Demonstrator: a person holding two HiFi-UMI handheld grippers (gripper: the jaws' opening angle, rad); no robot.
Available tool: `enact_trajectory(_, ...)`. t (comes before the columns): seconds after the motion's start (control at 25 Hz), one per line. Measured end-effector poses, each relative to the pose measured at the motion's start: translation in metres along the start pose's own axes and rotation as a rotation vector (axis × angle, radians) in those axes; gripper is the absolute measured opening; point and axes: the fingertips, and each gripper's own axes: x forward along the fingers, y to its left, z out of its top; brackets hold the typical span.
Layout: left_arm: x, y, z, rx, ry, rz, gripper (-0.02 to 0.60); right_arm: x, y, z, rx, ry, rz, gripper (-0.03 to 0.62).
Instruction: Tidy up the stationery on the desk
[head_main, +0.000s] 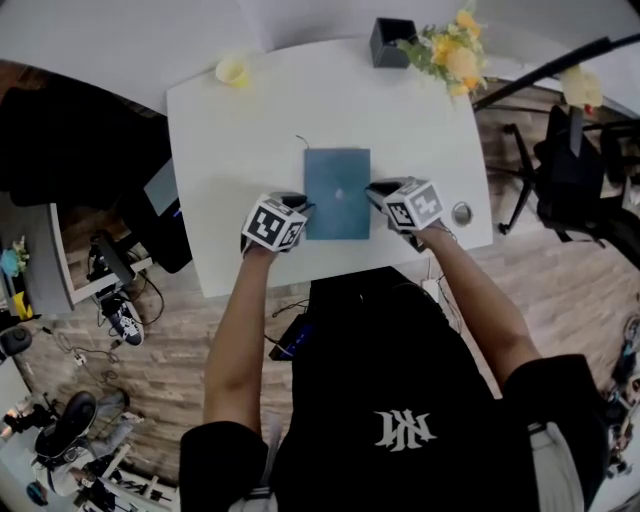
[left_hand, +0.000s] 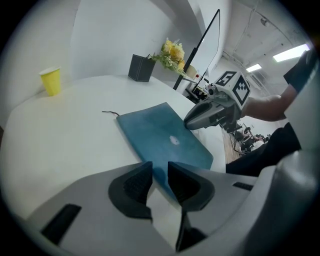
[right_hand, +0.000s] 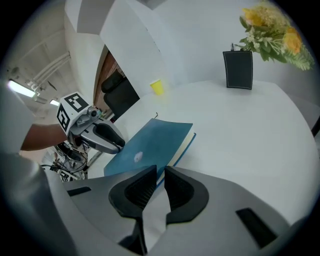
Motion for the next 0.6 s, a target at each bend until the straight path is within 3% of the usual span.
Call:
enact_trajectory(0.32,0.003,-0.006,0.002,-0.033,-0.020,0.008,0.097,-0.002,-0.005,0.004,-0.050,0.017,-0.006,0.069)
enact_trajectory(0.48,0.003,-0.018,0.009,-0.048,-0.051,-0.041,0.074,-0.002,-0.003,0.006,-0.076,0.024,-0.017,0.069)
enact_trajectory(0.6,0.004,-0.025,0.021,-0.024,-0.062,-0.027,0.075,-0.001,-0.003,0.008,-0.097,0.030,-0.030,0.069)
